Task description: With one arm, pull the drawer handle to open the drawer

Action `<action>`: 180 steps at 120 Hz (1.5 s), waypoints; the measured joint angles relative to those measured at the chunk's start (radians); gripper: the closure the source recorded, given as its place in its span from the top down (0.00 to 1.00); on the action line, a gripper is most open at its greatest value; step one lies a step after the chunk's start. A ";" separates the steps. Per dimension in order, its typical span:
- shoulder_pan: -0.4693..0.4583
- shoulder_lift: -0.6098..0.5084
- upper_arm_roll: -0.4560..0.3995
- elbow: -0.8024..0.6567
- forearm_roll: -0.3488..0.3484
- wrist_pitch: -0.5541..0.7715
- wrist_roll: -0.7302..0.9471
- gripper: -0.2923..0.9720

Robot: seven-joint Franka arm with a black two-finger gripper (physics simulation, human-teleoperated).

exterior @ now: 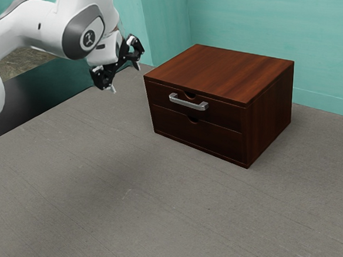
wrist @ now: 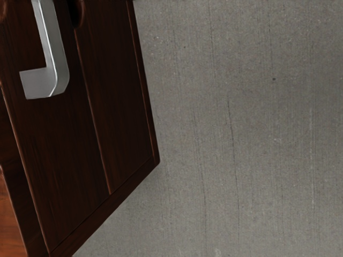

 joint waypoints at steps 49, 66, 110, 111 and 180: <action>-0.004 0.034 -0.039 -0.044 -0.003 0.064 0.016 0.77; -0.005 0.041 -0.053 -0.047 -0.003 0.092 0.019 0.77; -0.006 0.070 -0.098 -0.045 -0.005 0.127 0.026 0.77; -0.005 0.071 -0.099 -0.045 -0.005 0.128 0.026 0.77; -0.005 0.126 -0.145 -0.023 -0.001 0.171 0.030 0.57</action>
